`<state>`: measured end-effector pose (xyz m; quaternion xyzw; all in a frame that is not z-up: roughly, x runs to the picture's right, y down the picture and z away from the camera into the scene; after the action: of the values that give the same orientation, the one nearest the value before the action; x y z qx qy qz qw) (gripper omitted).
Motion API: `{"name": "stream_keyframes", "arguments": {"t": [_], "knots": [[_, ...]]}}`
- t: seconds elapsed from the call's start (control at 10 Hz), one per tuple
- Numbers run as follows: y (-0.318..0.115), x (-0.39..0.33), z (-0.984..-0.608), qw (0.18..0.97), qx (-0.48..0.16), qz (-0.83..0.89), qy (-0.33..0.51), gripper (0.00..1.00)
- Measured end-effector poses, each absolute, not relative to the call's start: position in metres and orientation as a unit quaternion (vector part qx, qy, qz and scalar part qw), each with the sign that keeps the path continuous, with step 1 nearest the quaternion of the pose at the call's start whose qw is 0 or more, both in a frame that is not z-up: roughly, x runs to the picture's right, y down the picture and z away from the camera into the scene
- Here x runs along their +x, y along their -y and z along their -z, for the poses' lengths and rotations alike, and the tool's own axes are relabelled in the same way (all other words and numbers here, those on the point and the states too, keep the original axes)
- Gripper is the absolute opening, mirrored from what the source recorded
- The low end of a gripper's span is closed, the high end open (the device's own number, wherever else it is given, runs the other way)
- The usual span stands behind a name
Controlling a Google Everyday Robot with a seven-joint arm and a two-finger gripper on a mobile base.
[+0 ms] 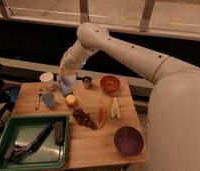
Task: Place towel in plastic cup
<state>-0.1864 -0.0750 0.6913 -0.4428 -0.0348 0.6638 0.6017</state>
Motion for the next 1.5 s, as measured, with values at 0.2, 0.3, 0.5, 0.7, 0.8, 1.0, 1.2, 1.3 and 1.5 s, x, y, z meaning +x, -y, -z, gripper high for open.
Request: {"name": "stream_keyframes", "arguments": {"t": [0.2, 0.3, 0.5, 0.7, 0.8, 1.0, 1.2, 1.3, 1.5], "knots": [[0.064, -0.223, -0.694, 0.613, -0.464, -0.639, 0.034, 0.10], [0.052, -0.241, -0.700, 0.617, -0.479, -0.624, 0.030, 0.10], [0.029, -0.265, -0.716, 0.622, -0.503, -0.600, 0.012, 0.10], [0.012, -0.283, -0.731, 0.632, -0.513, -0.581, -0.014, 0.10], [0.008, -0.286, -0.739, 0.634, -0.510, -0.580, -0.025, 0.10], [0.007, -0.293, -0.754, 0.640, -0.501, -0.581, -0.046, 0.10], [0.009, -0.297, -0.767, 0.643, -0.492, -0.584, -0.062, 0.12], [0.011, -0.297, -0.775, 0.645, -0.485, -0.587, -0.073, 0.20], [0.013, -0.294, -0.790, 0.640, -0.478, -0.595, -0.091, 0.40]]}}
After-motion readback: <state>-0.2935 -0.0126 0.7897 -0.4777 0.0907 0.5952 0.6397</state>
